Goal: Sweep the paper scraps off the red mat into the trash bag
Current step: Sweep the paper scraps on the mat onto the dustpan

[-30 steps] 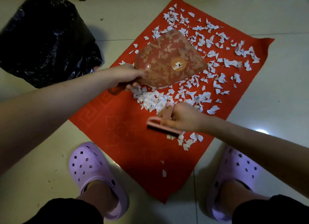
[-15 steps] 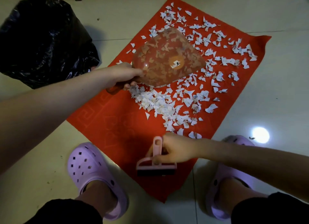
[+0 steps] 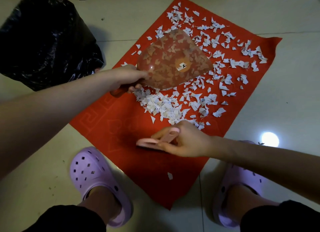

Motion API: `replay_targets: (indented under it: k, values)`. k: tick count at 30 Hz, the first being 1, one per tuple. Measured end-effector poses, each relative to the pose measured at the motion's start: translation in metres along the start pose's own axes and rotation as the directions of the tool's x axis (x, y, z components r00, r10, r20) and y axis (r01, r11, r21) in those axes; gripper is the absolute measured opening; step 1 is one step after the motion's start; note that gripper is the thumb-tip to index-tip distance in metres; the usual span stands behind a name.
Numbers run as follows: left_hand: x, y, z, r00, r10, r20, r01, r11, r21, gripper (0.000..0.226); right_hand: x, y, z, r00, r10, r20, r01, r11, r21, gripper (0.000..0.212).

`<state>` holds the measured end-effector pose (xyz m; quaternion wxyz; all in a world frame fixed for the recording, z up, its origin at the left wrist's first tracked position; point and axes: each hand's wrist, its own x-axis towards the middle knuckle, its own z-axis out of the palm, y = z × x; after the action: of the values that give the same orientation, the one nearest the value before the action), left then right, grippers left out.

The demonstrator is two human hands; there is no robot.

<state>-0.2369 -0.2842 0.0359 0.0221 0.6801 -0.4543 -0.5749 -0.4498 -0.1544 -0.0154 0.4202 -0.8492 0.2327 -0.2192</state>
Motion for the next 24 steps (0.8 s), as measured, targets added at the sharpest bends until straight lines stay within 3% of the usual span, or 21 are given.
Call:
replay_targets:
  k: [2,5,8,10,14,16,18,20,24]
  values:
    - [0.0,0.0,0.0,1.0,0.001,0.004,-0.001,1.0,-0.003,0.015,-0.005,-0.001,0.011,0.987,-0.007,0.159,-0.001,0.999,0.046,0.027]
    - [0.0,0.0,0.0,1.0,0.003,0.008,-0.003,1.0,-0.007,0.016,-0.024,0.002,0.035,0.925,0.071,0.372,-0.116,0.988,0.098,0.032]
    - [0.001,-0.001,0.0,1.0,0.0,0.01,0.0,1.0,-0.005,0.018,-0.034,0.005,0.046,0.876,0.114,0.469,-0.086,0.993,-0.082,0.051]
    - [0.001,-0.001,0.0,1.0,-0.002,0.009,0.002,1.0,-0.006,0.018,-0.029,0.005,0.036,0.916,0.097,0.39,-0.043,0.989,-0.144,0.053]
    - [0.001,0.0,0.0,1.0,-0.004,0.007,0.004,1.0,-0.002,0.017,-0.01,0.011,0.002,0.997,0.038,0.06,-0.025,0.978,-0.206,0.036]
    - [0.0,0.001,0.0,1.0,0.0,0.01,0.0,1.0,-0.013,0.016,-0.002,0.016,-0.012,0.993,0.04,-0.114,-0.065,0.971,-0.228,0.031]
    - [-0.001,0.002,0.0,1.0,0.003,0.017,-0.003,1.0,-0.016,0.017,0.003,0.016,-0.021,0.979,0.06,-0.196,-0.104,0.97,-0.22,0.032]
    - [-0.001,0.003,0.0,1.0,0.007,0.009,-0.007,1.0,-0.017,0.018,0.004,0.015,-0.02,0.983,0.083,-0.164,-0.108,0.983,-0.148,0.032]
    - [-0.001,0.003,0.0,1.0,0.004,-0.007,-0.004,1.0,-0.013,0.017,-0.005,0.011,0.008,0.975,0.191,0.117,-0.191,0.982,-0.015,0.037]
